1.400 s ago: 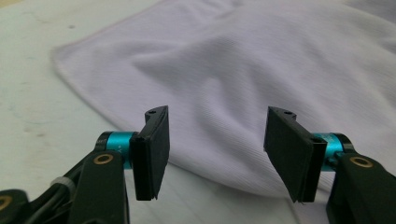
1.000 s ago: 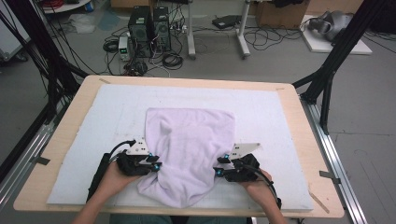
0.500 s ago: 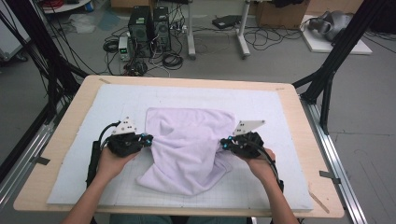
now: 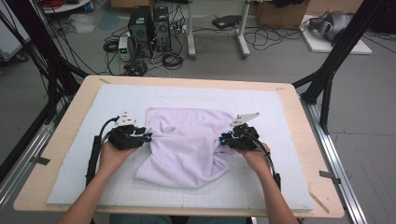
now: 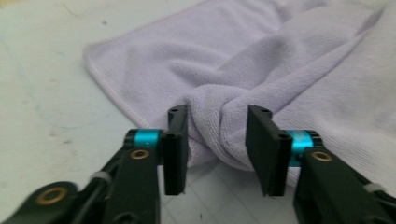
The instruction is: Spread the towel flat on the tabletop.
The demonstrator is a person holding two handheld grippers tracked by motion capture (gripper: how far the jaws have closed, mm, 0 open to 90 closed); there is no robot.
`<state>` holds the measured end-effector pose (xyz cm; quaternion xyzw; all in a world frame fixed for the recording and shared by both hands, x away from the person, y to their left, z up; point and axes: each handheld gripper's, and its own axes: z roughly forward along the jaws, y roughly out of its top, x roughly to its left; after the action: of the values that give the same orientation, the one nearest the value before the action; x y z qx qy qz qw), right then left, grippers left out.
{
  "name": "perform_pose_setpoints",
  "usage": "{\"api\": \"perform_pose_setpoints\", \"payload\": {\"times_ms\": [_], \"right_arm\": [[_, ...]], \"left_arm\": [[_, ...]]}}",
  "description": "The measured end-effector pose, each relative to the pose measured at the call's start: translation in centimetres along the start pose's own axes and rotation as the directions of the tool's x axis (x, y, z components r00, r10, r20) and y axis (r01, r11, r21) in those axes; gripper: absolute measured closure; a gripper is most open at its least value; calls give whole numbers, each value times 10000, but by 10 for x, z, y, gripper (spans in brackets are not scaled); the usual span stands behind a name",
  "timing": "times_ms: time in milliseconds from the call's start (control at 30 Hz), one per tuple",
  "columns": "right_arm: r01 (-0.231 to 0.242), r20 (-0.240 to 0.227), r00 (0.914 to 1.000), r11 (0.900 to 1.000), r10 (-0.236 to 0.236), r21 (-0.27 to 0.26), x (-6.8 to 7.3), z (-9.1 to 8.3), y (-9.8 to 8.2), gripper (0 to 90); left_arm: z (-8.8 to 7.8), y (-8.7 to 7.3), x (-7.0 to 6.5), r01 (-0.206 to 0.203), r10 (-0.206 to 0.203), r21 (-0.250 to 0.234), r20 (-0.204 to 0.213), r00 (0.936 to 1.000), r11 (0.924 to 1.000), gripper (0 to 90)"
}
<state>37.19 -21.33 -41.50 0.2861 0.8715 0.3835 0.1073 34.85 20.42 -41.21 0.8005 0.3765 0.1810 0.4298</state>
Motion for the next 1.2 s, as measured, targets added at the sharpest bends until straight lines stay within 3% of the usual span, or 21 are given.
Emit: {"api": "perform_pose_setpoints", "payload": {"times_ms": [67, 267, 400, 533, 600, 667, 733, 800, 833, 900, 1000, 1200], "right_arm": [[260, -203, 9994, 9993, -265, -280, 7, -12, 2, 726], [979, -224, 9948, 9939, -991, -509, 36, -38, 4, 676], [1329, -211, 9907, 9886, -1347, -711, 53, -46, -1, 657], [1589, -406, 9861, 9857, -1613, -554, 66, -43, -13, 637], [1690, -423, 9846, 9855, -1694, -129, 69, -34, -19, 618], [1563, -559, 9864, 9875, -1548, 229, 69, -22, -26, 604], [1392, -636, 9887, 9886, -1356, 572, 67, -11, -31, 602], [1189, -903, 9895, 9905, -1125, 695, 65, -5, -36, 679], [1093, -1064, 9890, 9924, -1028, 571, 65, -6, -37, 758], [1244, -842, 9892, 9911, -1200, 484, 67, -12, -38, 805], [1415, -785, 9874, 9886, -1373, 518, 71, -24, -42, 811], [1259, -787, 9893, 9914, -1229, 347, 80, -49, -48, 811]], "left_arm": [[-13, 0, -5, -189, 192, -169, 222, 9996, 9997, 538], [-38, -7, -27, -899, 927, -446, 670, 9934, 9950, 514], [-41, -17, -40, -1018, 1066, -478, 1127, 9879, 9937, 514], [-33, -24, -48, -1470, 1452, 20, 1431, 9790, 9891, 523], [-26, -26, -52, -1889, 1804, 492, 1418, 9733, 9808, 527], [-18, -28, -54, -2045, 1889, 987, 1473, 9709, 9739, 559], [-12, -31, -56, -2370, 2159, 1494, 1446, 9657, 9600, 624], [-10, -34, -59, -2573, 2347, 1536, 1509, 9603, 9540, 719], [-10, -36, -59, -2440, 2222, 1338, 1590, 9620, 9605, 775], [-12, -39, -57, -2287, 2072, 1310, 1595, 9652, 9646, 807], [-17, -41, -55, -2167, 1984, 1171, 1502, 9685, 9692, 827], [-25, -42, -49, -1931, 1802, 965, 1278, 9753, 9764, 836]]}}
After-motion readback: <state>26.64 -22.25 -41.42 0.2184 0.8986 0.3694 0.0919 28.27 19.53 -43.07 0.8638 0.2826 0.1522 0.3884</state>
